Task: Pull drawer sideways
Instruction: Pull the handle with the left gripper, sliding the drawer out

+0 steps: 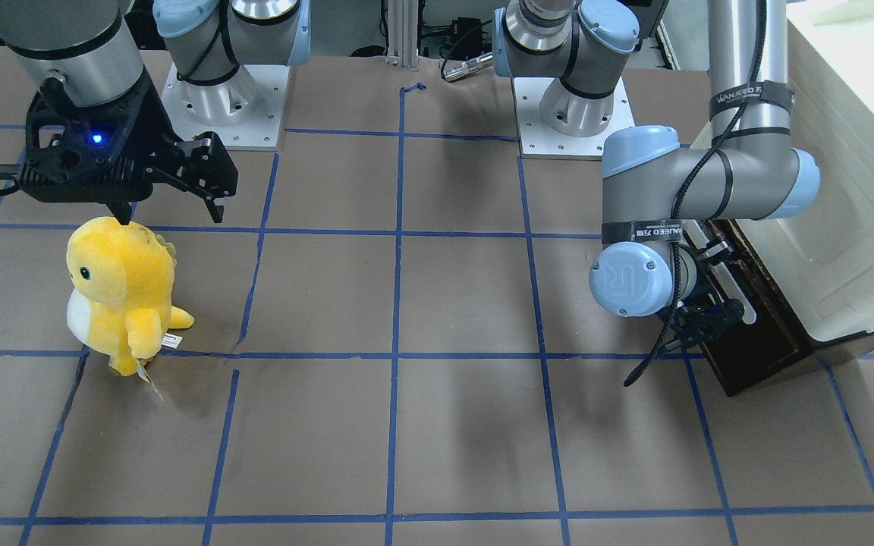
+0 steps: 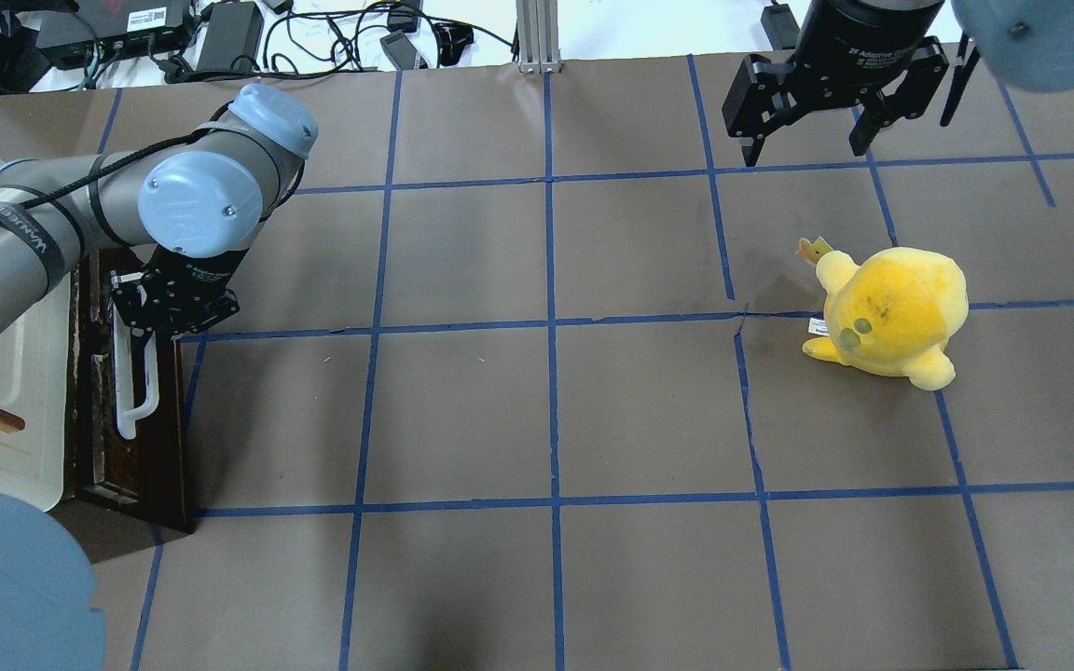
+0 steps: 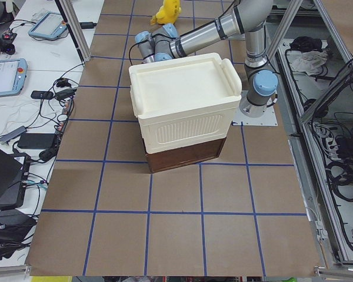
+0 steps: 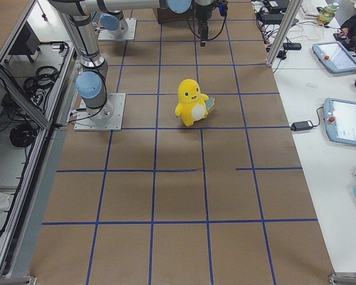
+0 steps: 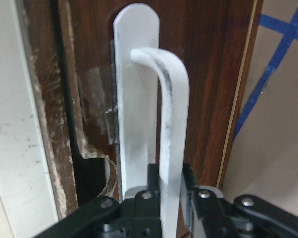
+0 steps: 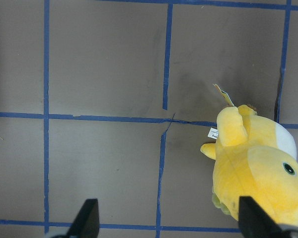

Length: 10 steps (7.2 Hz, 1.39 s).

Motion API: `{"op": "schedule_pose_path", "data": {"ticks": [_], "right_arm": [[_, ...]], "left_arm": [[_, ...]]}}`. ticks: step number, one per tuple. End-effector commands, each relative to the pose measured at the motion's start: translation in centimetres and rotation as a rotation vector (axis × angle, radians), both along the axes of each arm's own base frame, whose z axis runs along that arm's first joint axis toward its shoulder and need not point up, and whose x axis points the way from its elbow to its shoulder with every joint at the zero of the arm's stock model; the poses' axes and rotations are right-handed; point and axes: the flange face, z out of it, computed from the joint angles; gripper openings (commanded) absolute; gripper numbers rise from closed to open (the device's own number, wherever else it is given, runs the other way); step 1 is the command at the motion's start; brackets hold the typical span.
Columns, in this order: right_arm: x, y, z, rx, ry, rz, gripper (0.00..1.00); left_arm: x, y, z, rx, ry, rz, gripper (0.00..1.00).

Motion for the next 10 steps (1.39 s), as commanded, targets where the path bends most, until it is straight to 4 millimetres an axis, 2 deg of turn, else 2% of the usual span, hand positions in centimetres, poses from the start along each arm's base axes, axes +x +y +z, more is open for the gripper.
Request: {"op": "schedule_pose_path", "data": {"ticks": [1, 7, 10], "right_arm": [[0.00, 0.00, 0.00, 0.000, 0.000, 0.001, 1.00], [0.00, 0.00, 0.00, 0.000, 0.000, 0.001, 1.00], [-0.01, 0.00, 0.00, 0.000, 0.001, 0.000, 1.00]], "left_arm": [[-0.38, 0.01, 0.01, -0.005, -0.004, 0.000, 0.02], [-0.38, 0.54, 0.92, 0.004, -0.004, -0.002, 0.03], [-0.37, 0.10, 0.15, 0.007, -0.009, 0.005, 0.04]]}}
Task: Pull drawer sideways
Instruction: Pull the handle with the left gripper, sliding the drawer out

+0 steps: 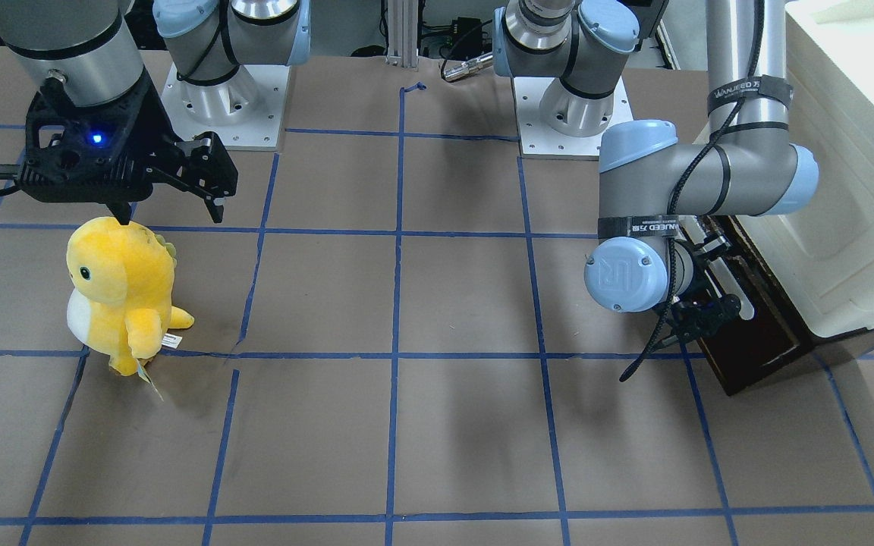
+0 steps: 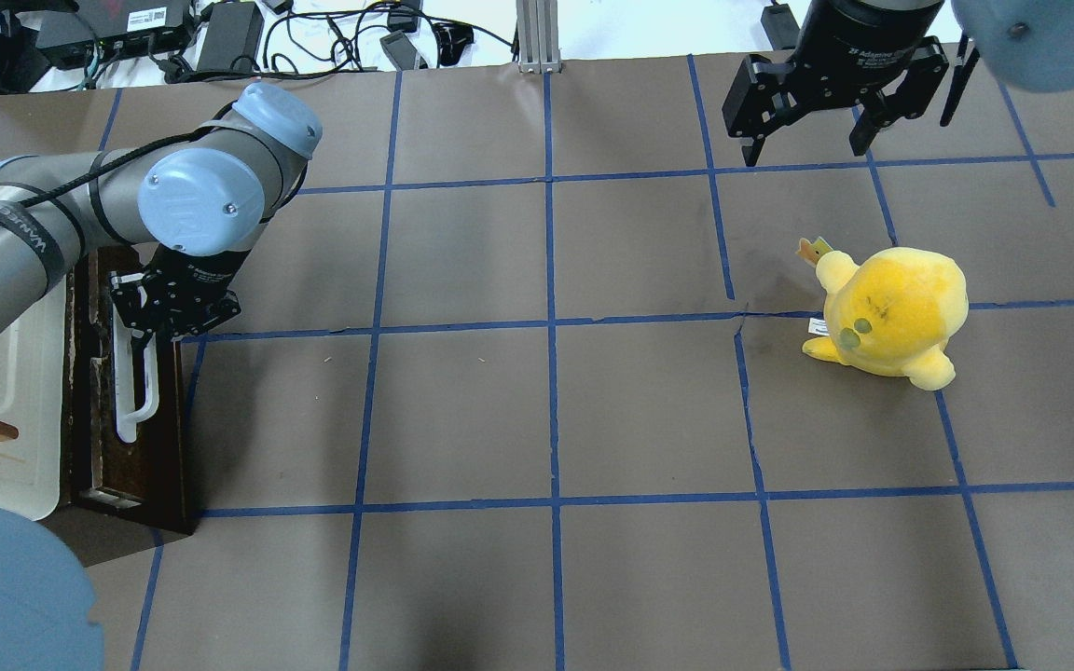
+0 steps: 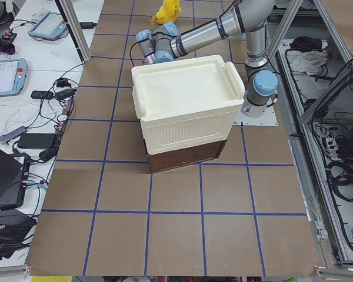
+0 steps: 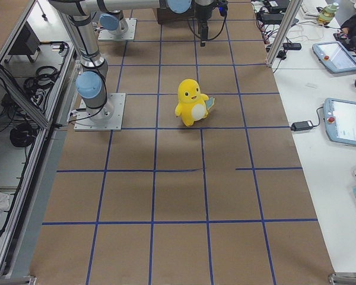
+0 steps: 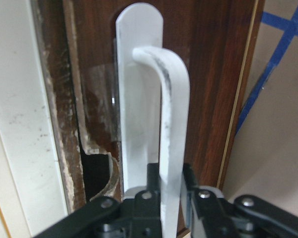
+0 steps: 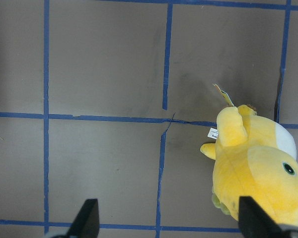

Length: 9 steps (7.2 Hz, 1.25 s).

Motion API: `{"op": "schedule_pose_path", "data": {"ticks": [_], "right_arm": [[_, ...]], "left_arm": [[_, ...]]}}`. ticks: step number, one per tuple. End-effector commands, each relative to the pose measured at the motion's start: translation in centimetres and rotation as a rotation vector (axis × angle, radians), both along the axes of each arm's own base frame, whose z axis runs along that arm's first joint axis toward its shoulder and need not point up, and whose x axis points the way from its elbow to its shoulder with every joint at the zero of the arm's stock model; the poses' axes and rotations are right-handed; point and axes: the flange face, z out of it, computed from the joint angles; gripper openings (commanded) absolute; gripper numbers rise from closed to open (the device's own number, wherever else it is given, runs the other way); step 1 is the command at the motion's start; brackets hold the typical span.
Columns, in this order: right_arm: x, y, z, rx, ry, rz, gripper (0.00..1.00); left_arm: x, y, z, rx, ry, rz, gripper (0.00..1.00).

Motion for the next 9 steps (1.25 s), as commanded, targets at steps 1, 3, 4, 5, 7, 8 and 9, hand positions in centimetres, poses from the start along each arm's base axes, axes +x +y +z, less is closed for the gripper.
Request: {"op": "schedule_pose_path", "data": {"ticks": [1, 3, 4, 5, 7, 8, 9], "right_arm": [[0.01, 0.00, 0.00, 0.000, -0.001, 0.000, 1.00], [0.01, 0.00, 0.00, 0.000, -0.001, 0.000, 1.00], [0.01, 0.00, 0.00, 0.000, -0.001, 0.000, 1.00], [-0.01, 0.00, 0.00, 0.000, 0.001, 0.000, 1.00], [-0.01, 0.00, 0.00, 0.000, 0.001, 0.000, 1.00], [0.01, 0.00, 0.00, 0.000, -0.001, 0.000, 1.00], [0.01, 0.00, 0.00, 0.000, -0.001, 0.000, 1.00]], "left_arm": [[-0.08, -0.49, 0.03, -0.010, -0.003, 0.005, 0.04], [-0.33, -0.63, 0.04, -0.012, -0.003, 0.001, 0.03], [-0.76, -0.65, 0.01, -0.012, -0.002, -0.005, 0.03], [-0.93, -0.78, 0.10, -0.016, -0.003, -0.008, 0.03], [-0.99, -0.63, 0.28, -0.008, -0.006, -0.009, 0.03], [-0.99, -0.53, 0.17, -0.005, -0.006, -0.009, 0.03], [-1.00, -0.24, 0.37, 0.000, -0.006, -0.009, 0.03]]}}
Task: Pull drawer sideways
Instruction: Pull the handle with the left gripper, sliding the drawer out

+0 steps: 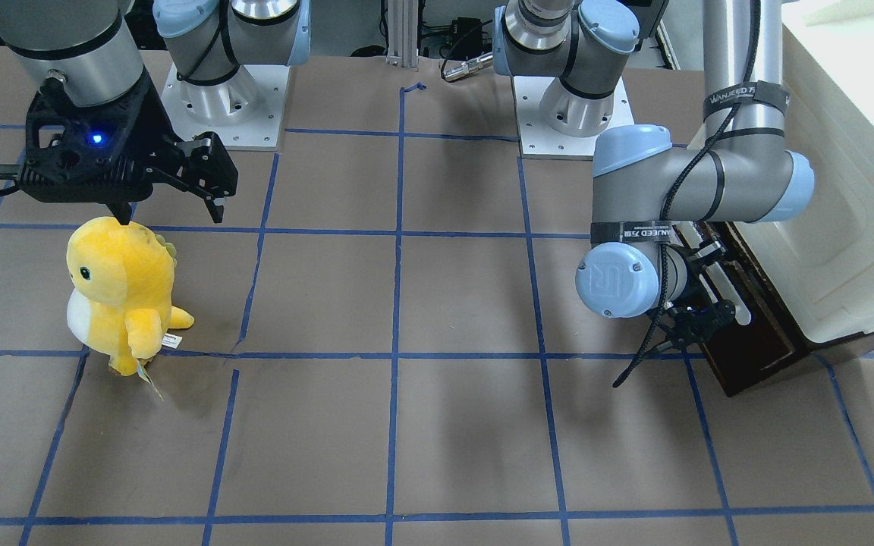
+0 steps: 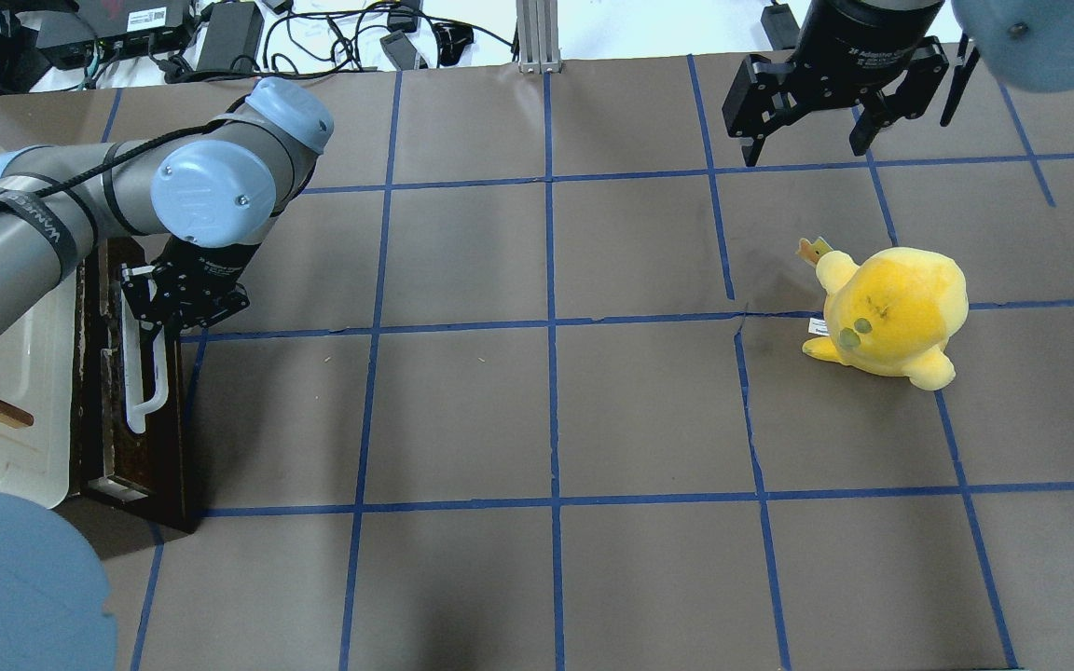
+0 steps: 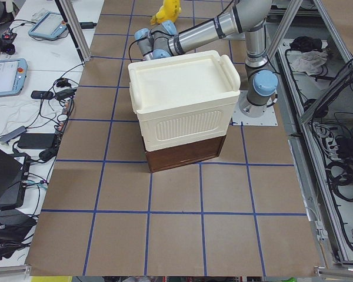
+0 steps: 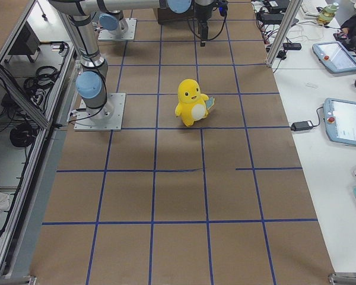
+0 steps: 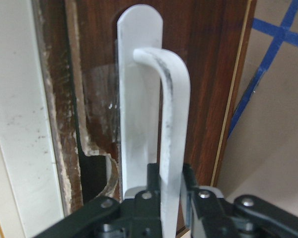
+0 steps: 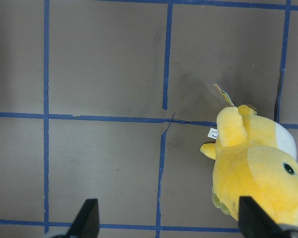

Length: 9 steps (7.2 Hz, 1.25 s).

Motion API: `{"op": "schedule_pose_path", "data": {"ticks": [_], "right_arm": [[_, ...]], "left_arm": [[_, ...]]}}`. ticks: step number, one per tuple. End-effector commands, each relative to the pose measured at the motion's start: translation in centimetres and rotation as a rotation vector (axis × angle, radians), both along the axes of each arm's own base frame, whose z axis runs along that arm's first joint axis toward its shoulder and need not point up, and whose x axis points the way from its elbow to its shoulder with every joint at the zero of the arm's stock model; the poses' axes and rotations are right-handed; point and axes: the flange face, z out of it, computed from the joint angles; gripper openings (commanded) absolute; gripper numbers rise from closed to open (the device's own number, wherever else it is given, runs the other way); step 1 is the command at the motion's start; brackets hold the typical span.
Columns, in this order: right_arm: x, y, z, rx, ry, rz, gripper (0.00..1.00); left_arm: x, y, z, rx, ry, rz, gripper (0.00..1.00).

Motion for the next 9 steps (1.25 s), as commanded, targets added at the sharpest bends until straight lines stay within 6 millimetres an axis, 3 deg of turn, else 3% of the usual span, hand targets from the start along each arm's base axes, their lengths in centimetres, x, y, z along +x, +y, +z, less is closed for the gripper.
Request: {"op": "schedule_pose_path", "data": {"ticks": [1, 9], "right_arm": [[0.00, 0.00, 0.00, 0.000, 0.000, 0.000, 1.00], [-0.01, 0.00, 0.00, 0.000, 0.001, 0.000, 1.00]], "left_arm": [[-0.01, 0.54, 0.65, 0.010, 0.001, -0.001, 0.03], [-0.75, 0.66, 0.38, 0.017, -0.003, 0.008, 0.05]]}}
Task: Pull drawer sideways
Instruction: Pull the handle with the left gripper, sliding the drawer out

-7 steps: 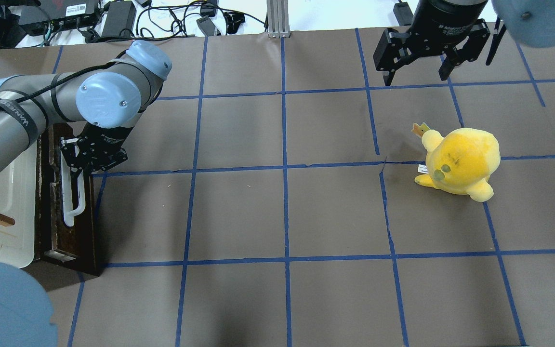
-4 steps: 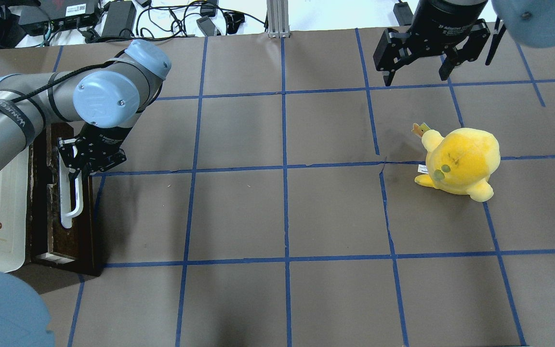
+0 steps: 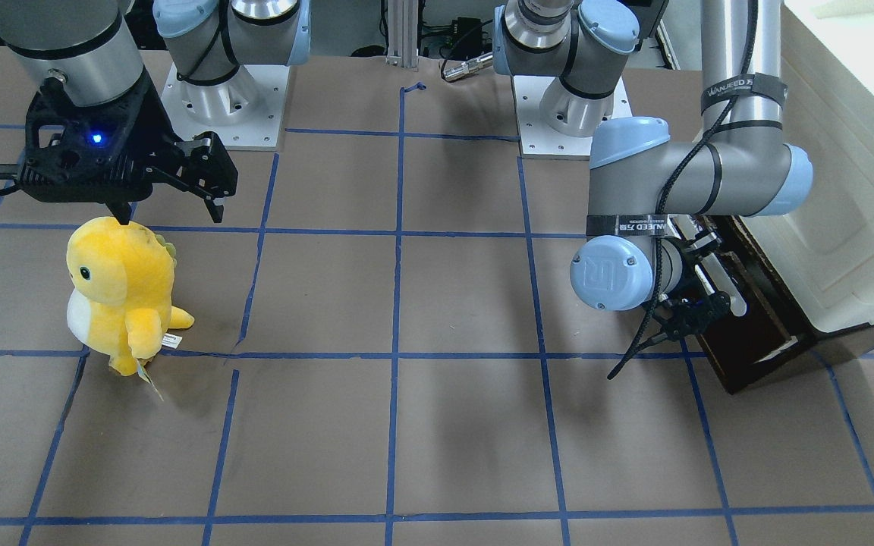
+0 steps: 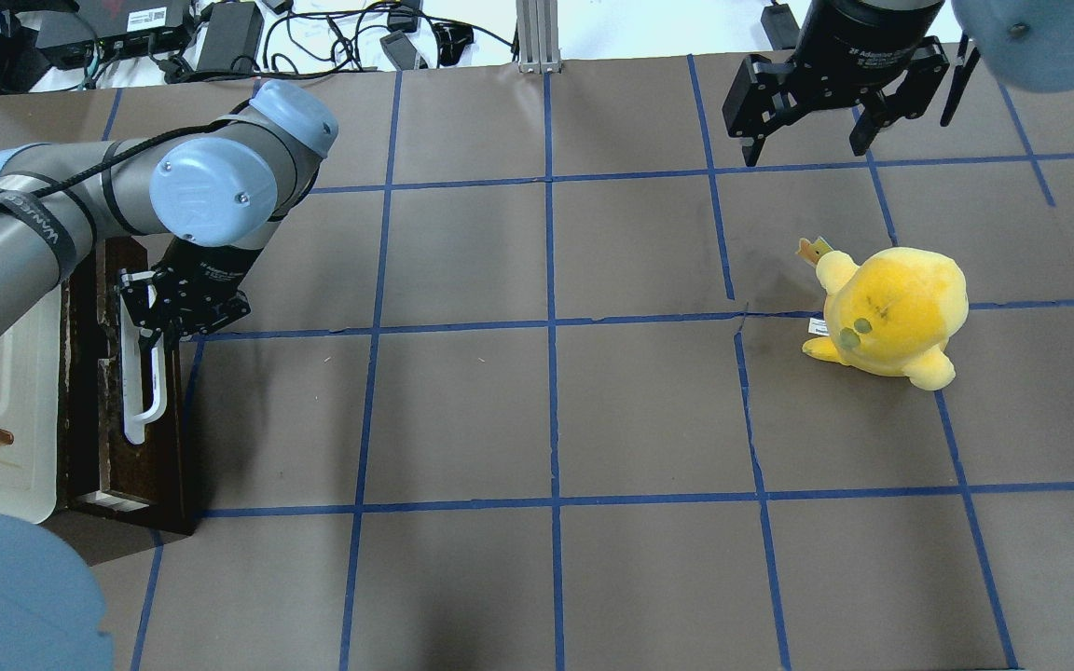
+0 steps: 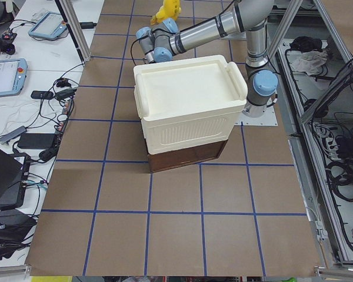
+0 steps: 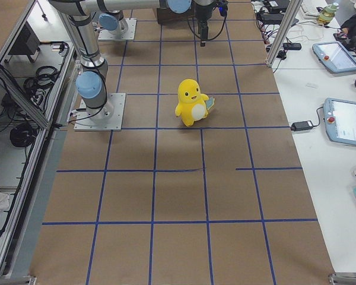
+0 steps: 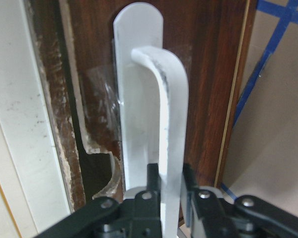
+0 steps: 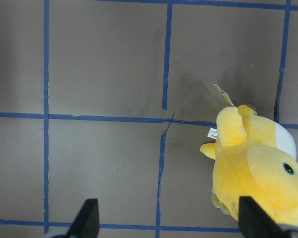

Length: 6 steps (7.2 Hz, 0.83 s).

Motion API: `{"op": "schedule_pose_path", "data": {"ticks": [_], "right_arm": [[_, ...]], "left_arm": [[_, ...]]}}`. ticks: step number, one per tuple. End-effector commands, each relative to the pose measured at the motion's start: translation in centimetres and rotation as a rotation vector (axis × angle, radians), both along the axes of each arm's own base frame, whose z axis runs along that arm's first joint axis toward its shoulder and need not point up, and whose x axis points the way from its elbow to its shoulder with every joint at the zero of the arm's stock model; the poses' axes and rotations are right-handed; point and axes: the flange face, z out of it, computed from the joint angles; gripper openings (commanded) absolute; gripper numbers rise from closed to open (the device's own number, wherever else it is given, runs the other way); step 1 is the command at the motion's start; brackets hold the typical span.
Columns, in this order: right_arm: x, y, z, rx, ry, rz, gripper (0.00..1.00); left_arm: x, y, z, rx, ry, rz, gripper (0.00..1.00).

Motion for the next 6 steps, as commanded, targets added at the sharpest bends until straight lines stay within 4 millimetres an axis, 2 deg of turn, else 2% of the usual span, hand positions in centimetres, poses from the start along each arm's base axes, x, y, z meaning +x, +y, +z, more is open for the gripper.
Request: {"op": "schedule_pose_path", "data": {"ticks": [1, 3, 6], "right_arm": [[0.0, 0.0, 0.0, 0.000, 0.000, 0.000, 1.00], [0.0, 0.0, 0.0, 0.000, 0.000, 0.000, 1.00], [0.0, 0.0, 0.0, 0.000, -0.001, 0.000, 1.00]], "left_arm": [[-0.2, -0.1, 0.0, -0.002, 0.002, 0.000, 0.05], [-1.3, -0.1, -0.3, -0.008, 0.001, -0.009, 0.05], [-1.5, -0.5, 0.0, -0.025, -0.002, -0.002, 0.05]]}}
